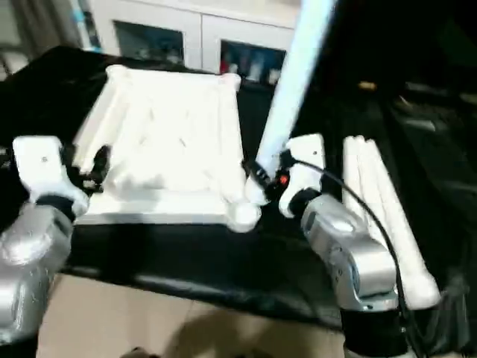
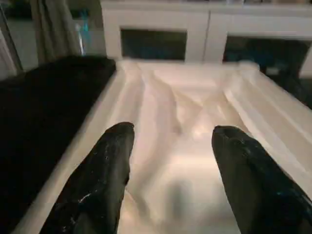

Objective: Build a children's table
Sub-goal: Move to table

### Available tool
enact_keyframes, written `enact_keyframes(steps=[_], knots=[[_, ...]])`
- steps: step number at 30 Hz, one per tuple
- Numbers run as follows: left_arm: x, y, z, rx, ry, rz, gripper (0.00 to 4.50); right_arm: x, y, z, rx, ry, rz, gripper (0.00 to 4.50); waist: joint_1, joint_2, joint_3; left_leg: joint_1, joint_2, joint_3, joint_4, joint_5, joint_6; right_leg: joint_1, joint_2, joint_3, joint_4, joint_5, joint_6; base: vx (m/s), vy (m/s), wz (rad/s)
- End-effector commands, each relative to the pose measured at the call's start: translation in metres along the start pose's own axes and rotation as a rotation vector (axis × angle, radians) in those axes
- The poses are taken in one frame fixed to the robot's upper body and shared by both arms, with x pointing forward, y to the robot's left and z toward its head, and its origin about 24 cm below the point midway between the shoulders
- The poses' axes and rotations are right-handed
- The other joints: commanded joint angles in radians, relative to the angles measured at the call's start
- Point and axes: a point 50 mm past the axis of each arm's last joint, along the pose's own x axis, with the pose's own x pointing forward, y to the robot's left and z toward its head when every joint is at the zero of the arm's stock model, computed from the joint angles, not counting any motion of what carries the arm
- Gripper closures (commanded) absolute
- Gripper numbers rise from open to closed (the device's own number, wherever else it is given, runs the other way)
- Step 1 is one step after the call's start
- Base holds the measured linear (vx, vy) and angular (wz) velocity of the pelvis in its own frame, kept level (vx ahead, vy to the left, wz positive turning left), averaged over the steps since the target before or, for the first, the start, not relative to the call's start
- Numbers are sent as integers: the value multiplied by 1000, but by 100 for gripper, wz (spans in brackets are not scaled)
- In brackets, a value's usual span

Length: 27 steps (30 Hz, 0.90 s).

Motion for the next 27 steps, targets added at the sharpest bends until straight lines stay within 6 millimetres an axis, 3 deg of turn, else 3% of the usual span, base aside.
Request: enact_keyframes(steps=[1,2,3,4,5,6,7,8,9,10,11,12,13,14,15,16,17,18,19,20,21,22,23,24,25,26,27], knots=[[-2,-4,-7,48,0,10,154,-5,-2,-4,-70,-1,-58,262,12,-23,-58,-51,-124,2,102,-157,99,106,-122,89,-183,-90,-375,10,-195,3],[-3,-3,-8,61,-3,18,154,-6,1,-6,-77,4,-44,262,18,-10,-56,-53,-117,-23,80,-159,74,126,-146,111,-185,-67,-320,10,-195,3],[-5,-2,-11,52,10,36,154,-8,5,-9,-89,11,-42,262,14,-12,-63,-59,-115,-30,61,-134,78,144,-149,110,-186,-56,-243,-16,-161,-1],[-6,0,-7,23,-14,42,154,-9,10,-11,-79,20,-20,262,10,15,-74,-52,-74,-54,-16,-12,122,143,-115,68,-198,-44,-45,-36,-161,1],[-7,2,-4,2,-32,48,154,-8,14,-13,-70,27,-6,262,5,31,-82,-37,-31,-79,-53,85,167,134,-92,37,-190,-2,69,-36,-161,1],[-7,5,-3,12,-18,36,154,-6,19,-14,-70,25,5,262,-17,74,-97,72,209,-225,-101,327,350,22,-79,-2,-36,-71,201,-15,-175,0],[-7,5,-3,15,-17,36,154,-6,20,-14,-70,25,5,262,-43,38,-88,111,166,-208,-61,583,436,-85,-107,77,37,-74,164,-17,-143,-4],[-8,7,-1,25,-18,55,154,-5,23,-15,-65,15,26,262,-21,55,-74,69,94,-156,-70,604,417,-70,-92,78,28,-4,120,-17,-143,-4],[-8,7,1,2,-24,64,154,-5,24,-15,-50,5,48,262,-17,24,-64,26,-15,-95,-48,430,320,-14,-110,117,-62,76,83,-63,-120,0],[-8,8,3,-6,-35,70,154,-5,25,-15,-38,-1,59,262,-11,9,-59,-2,-57,-77,-53,247,211,34,-137,131,-94,16,40,-99,-141,-3],[-7,8,5,25,-58,65,154,-5,23,-15,-34,0,47,262,1,6,-57,-4,-48,-71,-67,162,151,48,-147,130,-107,-48,23,-99,-141,-3],[-7,7,6,35,-69,60,154,-5,23,-15,-30,1,40,262,10,3,-50,9,-39,-62,-93,6,44,52,-139,127,-121,-196,17,-115,-166,-4],[-8,7,7,41,-71,47,154,-5,24,-15,-21,-2,41,262,12,11,-44,15,-38,-60,-116,-96,-19,59,-132,122,-135,-349,34,-102,-166,2],[-8,7,6,44,-70,39,154,-4,26,-16,-16,-4,45,262,8,9,-35,32,-37,-54,-128,-195,-63,47,-124,115,-158,-548,67,-102,-166,2],[-7,7,3,53,-61,36,154,-4,27,-21,-29,6,48,262,0,33,-30,50,-38,-57,-137,-304,-100,42,-118,104,-179,-707,95,-72,-122,0],[-7,7,2,54,-57,36,154,-4,28,-22,-34,10,50,262,0,33,-30,50,-38,-57,-137,-304,-100,42,-118,104,-179,-707,95,-56,-79,-5],[-6,7,1,53,-54,35,154,-4,29,-23,-39,13,53,262,-13,32,-25,74,-42,-62,-134,-419,-116,44,-109,71,-207,-859,126,-56,-79,-5],[-4,6,4,41,-58,20,154,-4,31,-22,-35,9,69,262,-18,36,-26,82,-41,-63,-136,-450,-112,50,-102,59,-213,-851,119,-53,-36,-6],[-4,6,4,39,-59,18,154,-4,31,-22,-34,8,71,262,-28,50,-24,96,-32,-66,-144,-517,-101,65,-89,27,-220,-795,103,0,0,0],[-4,4,5,39,-64,7,154,-4,32,-21,-33,6,79,262,-34,45,-21,104,-25,-67,-151,-556,-92,73,-81,9,-226,-763,100,0,0,0],[-4,3,7,48,-70,-2,154,-3,32,-21,-35,5,84,262,-42,60,-19,99,2,-81,-179,-643,-82,105,-74,-13,-198,-632,88,0,0,0],[-5,2,7,57,-69,-6,154,0,33,-23,-27,10,92,262,-43,63,-7,79,46,-96,-243,-768,-83,133,-64,-13,-105,-458,79,-34,-11,-24],[-6,2,7,62,-67,-5,154,2,35,-24,-25,13,99,262,-33,79,-12,73,62,-103,-271,-829,-85,149,-65,-6,-33,-350,69,-34,-11,-24],[-6,2,6,64,-66,-4,154,2,35,-25,-24,14,100,262,-23,60,3,89,74,-90,-288,-871,-68,126,-69,26,9,-281,62,-11,-57,-13],[-8,2,5,67,-60,0,154,5,39,-26,-19,19,120,262,-19,15,5,120,9,-50,-200,-764,-71,90,-92,70,-118,-611,65,63,-114,1],[-9,1,5,65,-60,-1,154,6,40,-26,-18,19,129,262,-4,6,6,144,-55,-18,-96,-571,-76,57,-127,72,-225,-932,95,63,-114,1],[-12,2,4,65,-57,-3,154,7,45,-28,-21,21,151,262,10,-9,-10,46,-64,-44,10,-184,-4,143,-243,105,-259,-1126,129,125,-97,-1]])
